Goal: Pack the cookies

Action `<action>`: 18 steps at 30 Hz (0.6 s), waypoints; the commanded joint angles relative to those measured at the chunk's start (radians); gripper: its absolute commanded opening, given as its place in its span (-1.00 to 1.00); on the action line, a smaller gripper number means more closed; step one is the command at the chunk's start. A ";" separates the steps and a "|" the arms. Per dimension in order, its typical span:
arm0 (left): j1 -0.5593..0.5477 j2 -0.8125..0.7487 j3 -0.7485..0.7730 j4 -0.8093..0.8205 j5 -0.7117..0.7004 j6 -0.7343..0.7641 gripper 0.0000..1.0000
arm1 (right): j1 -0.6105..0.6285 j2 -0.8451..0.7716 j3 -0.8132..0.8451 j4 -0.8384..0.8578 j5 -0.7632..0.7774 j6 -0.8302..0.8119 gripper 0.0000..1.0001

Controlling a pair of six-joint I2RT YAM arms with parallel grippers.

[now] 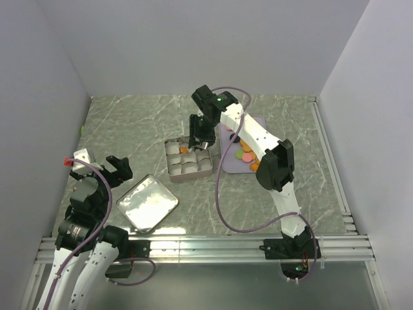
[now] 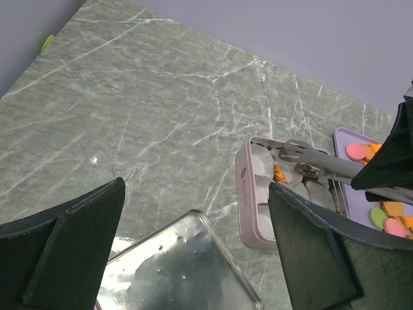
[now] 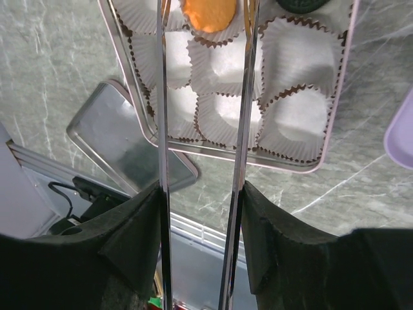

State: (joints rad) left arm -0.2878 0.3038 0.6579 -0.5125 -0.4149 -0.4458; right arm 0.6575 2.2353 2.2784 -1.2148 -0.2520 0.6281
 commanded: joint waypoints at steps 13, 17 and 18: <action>-0.001 0.004 0.002 0.037 0.014 0.016 0.99 | -0.133 -0.299 -0.111 0.000 0.066 -0.034 0.10; -0.001 0.006 0.002 0.037 0.018 0.018 0.99 | -0.179 -0.339 -0.187 -0.014 0.117 -0.077 0.10; -0.001 0.009 0.003 0.037 0.019 0.019 0.99 | -0.188 -0.339 -0.207 -0.023 0.128 -0.085 0.10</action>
State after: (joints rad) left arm -0.2878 0.3050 0.6579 -0.5125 -0.4145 -0.4458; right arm 0.4953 1.9198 2.1166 -1.2221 -0.1864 0.5896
